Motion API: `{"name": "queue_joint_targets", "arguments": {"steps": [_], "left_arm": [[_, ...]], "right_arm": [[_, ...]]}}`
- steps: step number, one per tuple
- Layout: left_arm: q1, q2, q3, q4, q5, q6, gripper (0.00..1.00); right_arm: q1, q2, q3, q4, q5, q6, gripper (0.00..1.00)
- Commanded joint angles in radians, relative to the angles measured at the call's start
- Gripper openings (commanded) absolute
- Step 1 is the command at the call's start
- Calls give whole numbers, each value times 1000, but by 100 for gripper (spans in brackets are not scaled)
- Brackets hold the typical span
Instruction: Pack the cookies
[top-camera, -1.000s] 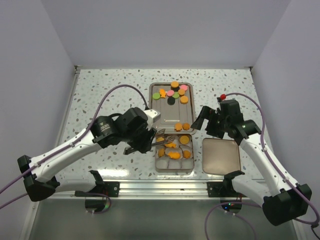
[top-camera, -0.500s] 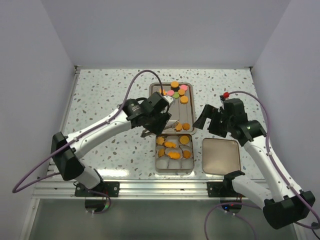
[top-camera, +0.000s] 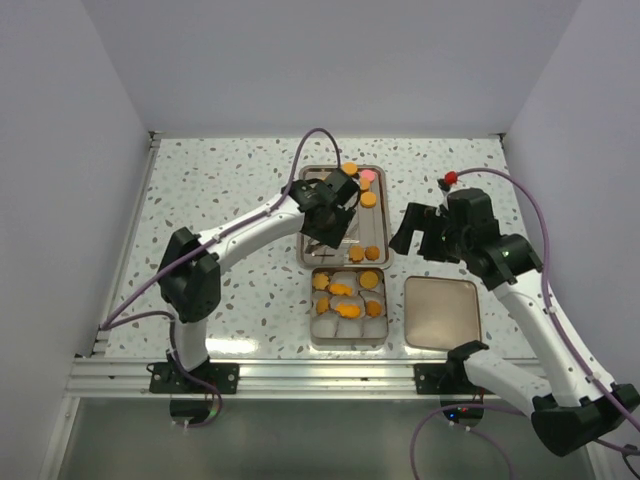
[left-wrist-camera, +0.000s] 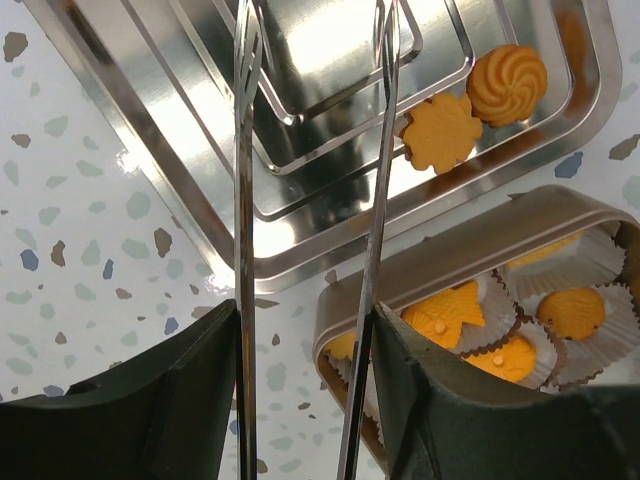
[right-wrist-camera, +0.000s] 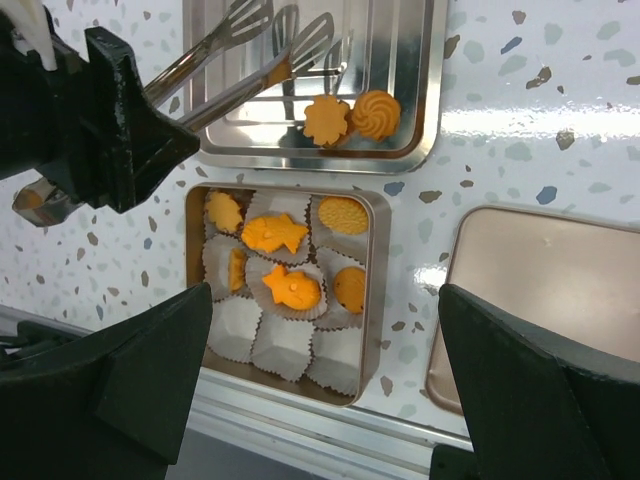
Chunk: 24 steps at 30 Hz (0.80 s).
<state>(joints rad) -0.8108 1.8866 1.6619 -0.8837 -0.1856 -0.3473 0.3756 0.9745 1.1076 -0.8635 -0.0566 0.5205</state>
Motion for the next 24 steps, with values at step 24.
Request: {"name": "queue_joint_targets", "arguments": {"steps": [24], "left_arm": [[82, 252, 338, -64, -46, 7, 57]], "right_arm": [[32, 21, 29, 17, 86, -53, 99]]}}
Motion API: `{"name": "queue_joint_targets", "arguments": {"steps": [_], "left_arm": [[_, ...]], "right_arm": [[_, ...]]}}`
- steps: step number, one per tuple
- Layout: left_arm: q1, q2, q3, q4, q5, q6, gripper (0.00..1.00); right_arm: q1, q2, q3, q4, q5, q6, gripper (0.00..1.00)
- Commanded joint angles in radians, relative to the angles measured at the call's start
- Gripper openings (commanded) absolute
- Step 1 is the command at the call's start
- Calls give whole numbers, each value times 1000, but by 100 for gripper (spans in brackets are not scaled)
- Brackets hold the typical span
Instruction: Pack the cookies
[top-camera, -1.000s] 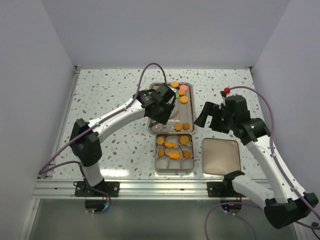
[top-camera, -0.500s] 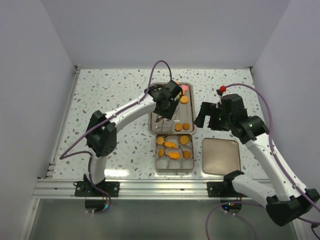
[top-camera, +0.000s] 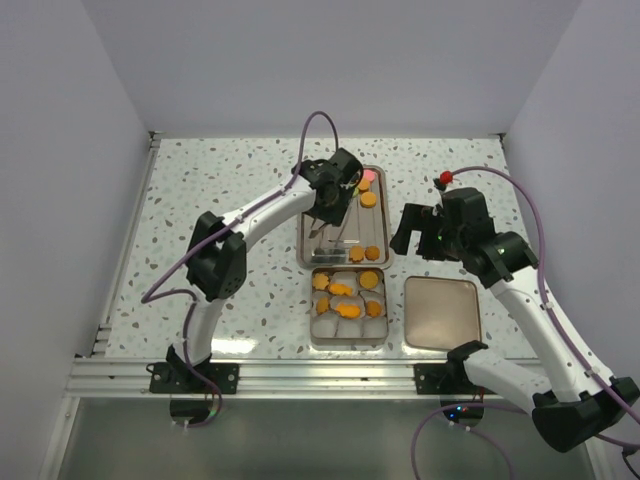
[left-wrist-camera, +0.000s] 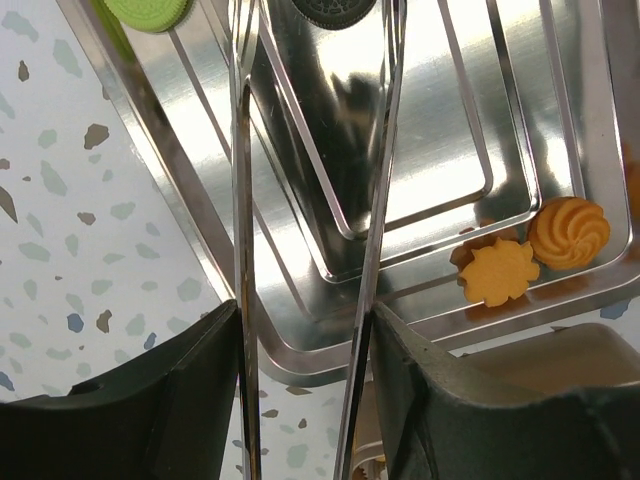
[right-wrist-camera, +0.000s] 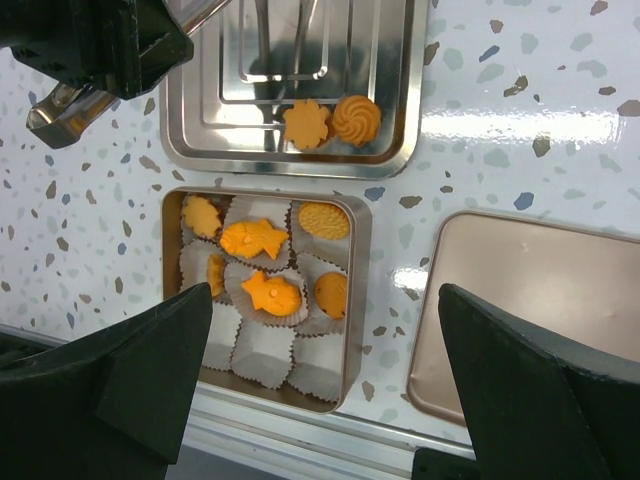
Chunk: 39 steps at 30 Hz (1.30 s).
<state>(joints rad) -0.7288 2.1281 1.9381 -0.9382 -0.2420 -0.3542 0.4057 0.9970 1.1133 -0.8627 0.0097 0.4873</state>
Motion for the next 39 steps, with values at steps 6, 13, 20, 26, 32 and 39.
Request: {"name": "queue_joint_targets", "arguments": {"steps": [6, 13, 20, 26, 32, 39], "left_arm": [[0, 18, 56, 1, 40, 23, 50], [2, 3, 39, 6, 40, 31, 40], [0, -89, 32, -4, 26, 29, 38], [0, -281, -126, 44, 64, 32, 36], [-23, -514, -326, 88, 138, 46, 35], [-176, -681, -456, 41, 175, 58, 33]], "right_arm": [[4, 5, 22, 21, 12, -18, 99], [5, 5, 17, 22, 9, -16, 99], [27, 20, 26, 24, 12, -19, 99], [36, 48, 34, 30, 7, -16, 99], [38, 81, 48, 44, -2, -4, 99], [36, 141, 114, 44, 50, -36, 99]]}}
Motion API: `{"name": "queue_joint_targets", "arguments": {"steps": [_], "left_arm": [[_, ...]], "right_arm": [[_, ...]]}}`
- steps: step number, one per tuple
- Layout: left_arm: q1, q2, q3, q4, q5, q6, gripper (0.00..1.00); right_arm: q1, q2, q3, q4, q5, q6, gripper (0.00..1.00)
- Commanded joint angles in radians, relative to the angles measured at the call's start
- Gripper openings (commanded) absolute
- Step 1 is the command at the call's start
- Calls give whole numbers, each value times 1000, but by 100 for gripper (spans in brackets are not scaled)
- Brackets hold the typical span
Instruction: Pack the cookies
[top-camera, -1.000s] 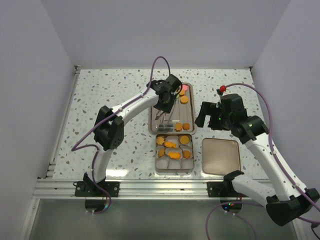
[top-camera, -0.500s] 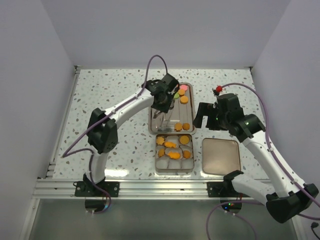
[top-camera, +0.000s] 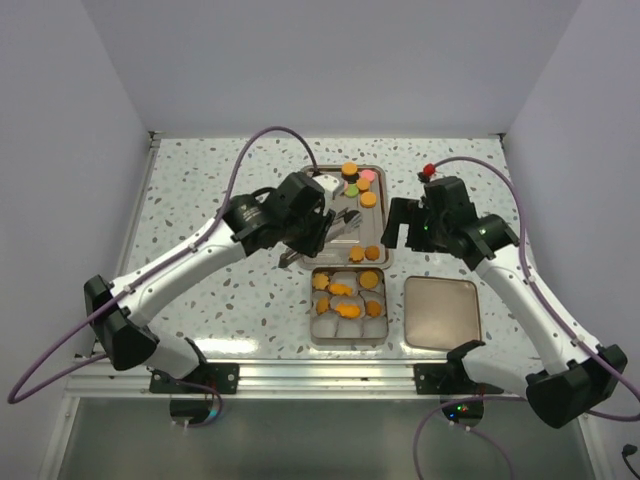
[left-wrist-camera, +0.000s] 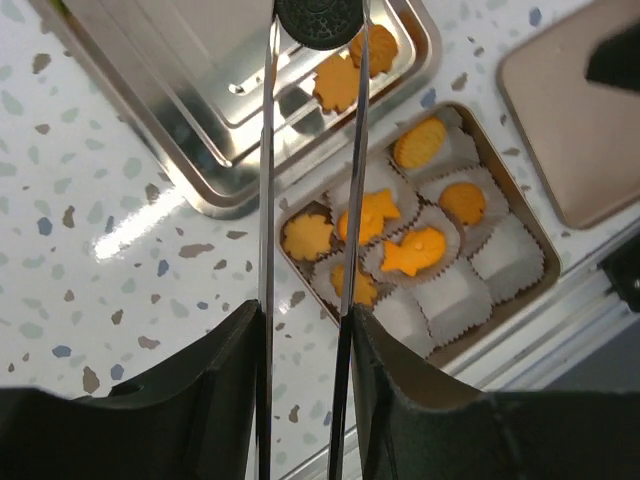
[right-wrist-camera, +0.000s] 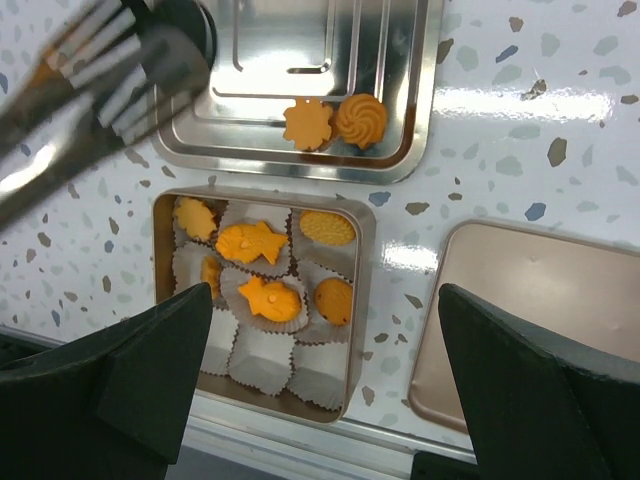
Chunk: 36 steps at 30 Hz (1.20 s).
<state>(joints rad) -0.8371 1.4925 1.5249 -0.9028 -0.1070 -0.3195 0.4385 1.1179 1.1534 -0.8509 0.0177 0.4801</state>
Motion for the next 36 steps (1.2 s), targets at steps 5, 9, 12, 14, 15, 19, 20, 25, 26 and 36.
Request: {"name": "queue_joint_targets", "arguments": {"steps": [5, 9, 12, 14, 15, 19, 20, 25, 26, 36], "left_arm": [[-132, -161, -156, 4, 93, -33, 32], [-174, -212, -190, 8, 139, -58, 32], [-209, -224, -198, 10, 185, -62, 32], [-229, -224, -201, 5, 204, -66, 32], [-247, -224, -203, 7, 210, -66, 32], [-273, -230, -229, 21, 248, -81, 32], [-273, -232, -235, 25, 256, -82, 32], [-292, -248, -284, 51, 305, -90, 32], [-296, -250, -293, 57, 316, -92, 32], [-315, -252, -385, 128, 323, -105, 39]], "right_arm": [[3, 59, 130, 26, 47, -23, 99], [2, 80, 160, 27, 50, -12, 99], [2, 82, 154, 29, 41, 8, 99], [0, 77, 147, 33, 30, 28, 99], [0, 74, 135, 35, 28, 37, 99], [2, 39, 94, 46, 34, 74, 99], [0, 30, 94, 44, 40, 77, 99], [0, -1, 80, 20, 83, 72, 99], [0, -10, 78, 15, 87, 72, 99], [0, -67, 17, -2, 94, 107, 99]]}}
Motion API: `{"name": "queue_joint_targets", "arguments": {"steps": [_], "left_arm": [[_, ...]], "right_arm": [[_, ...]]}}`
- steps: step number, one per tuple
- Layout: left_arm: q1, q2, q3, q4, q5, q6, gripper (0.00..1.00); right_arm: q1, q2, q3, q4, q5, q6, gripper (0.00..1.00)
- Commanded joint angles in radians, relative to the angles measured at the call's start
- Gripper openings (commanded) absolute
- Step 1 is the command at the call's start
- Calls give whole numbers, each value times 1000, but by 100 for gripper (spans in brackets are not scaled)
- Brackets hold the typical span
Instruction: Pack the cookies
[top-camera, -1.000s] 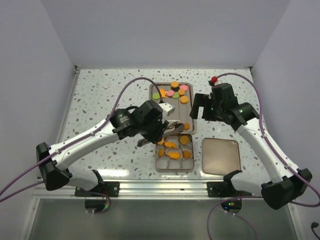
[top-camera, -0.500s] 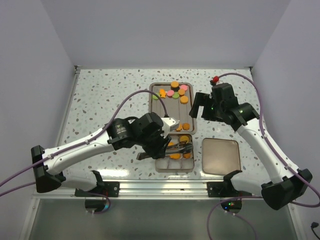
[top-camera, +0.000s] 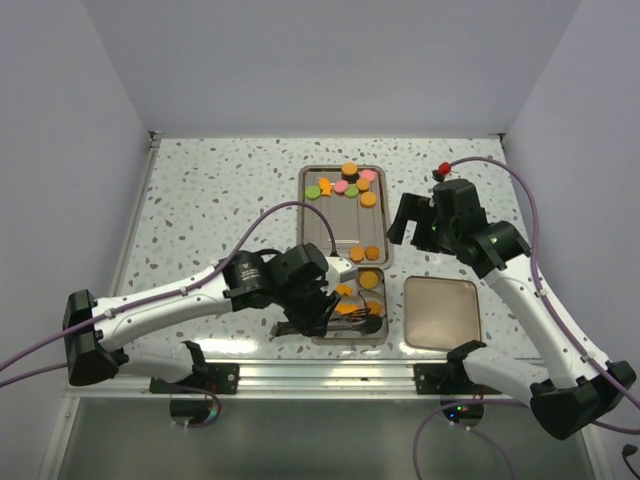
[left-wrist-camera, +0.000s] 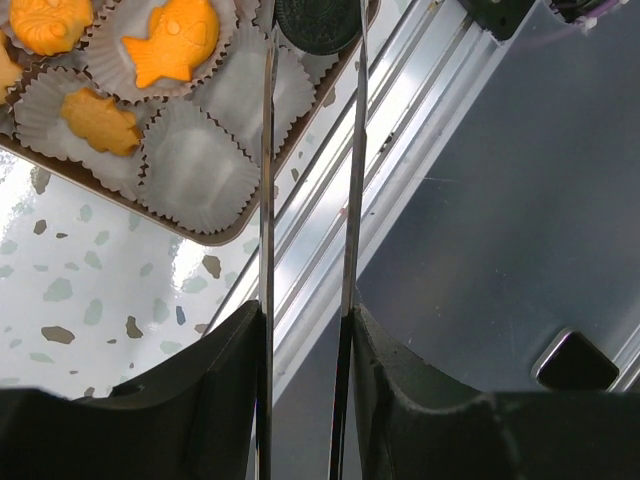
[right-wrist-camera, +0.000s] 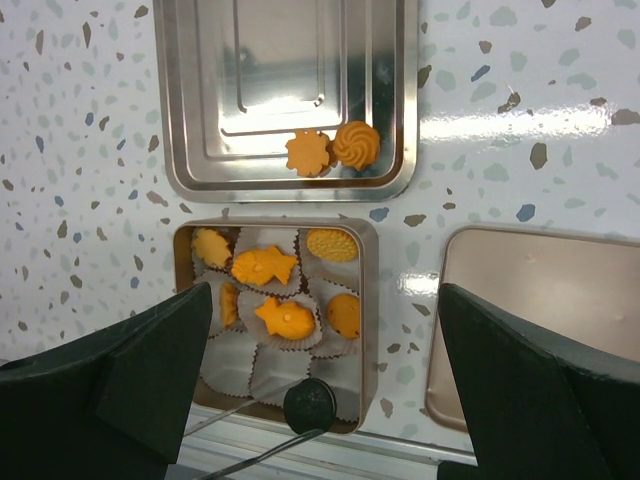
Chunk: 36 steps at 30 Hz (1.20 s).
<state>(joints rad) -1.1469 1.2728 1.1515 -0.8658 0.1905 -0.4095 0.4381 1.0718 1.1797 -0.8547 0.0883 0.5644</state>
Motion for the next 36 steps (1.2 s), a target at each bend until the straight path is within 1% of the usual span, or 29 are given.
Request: {"name": "queue_joint_targets", "arguments": {"steps": [1, 8, 14, 21, 28, 31, 35, 36], "left_arm": [[-5, -32, -16, 99, 24, -17, 40], [-7, -20, -35, 136, 21, -17, 49], [-7, -6, -33, 148, 23, -12, 53], [-5, -9, -3, 140, -9, -9, 54], [-1, -4, 82, 84, -108, 20, 55], [22, 7, 114, 57, -140, 34, 55], [96, 40, 169, 19, -187, 57, 55], [116, 48, 177, 17, -221, 63, 55]], "right_arm": [[1, -24, -9, -4, 24, 22, 99], [1, -27, -2, -20, 39, 11, 99], [-1, -19, -2, -17, 41, 8, 99], [1, -13, -3, -12, 42, 5, 99], [1, -16, -2, -10, 51, 9, 99], [1, -21, 6, -9, 51, 20, 99], [-1, -9, 34, -18, 56, 35, 99], [-1, -7, 37, -24, 54, 38, 99]]}}
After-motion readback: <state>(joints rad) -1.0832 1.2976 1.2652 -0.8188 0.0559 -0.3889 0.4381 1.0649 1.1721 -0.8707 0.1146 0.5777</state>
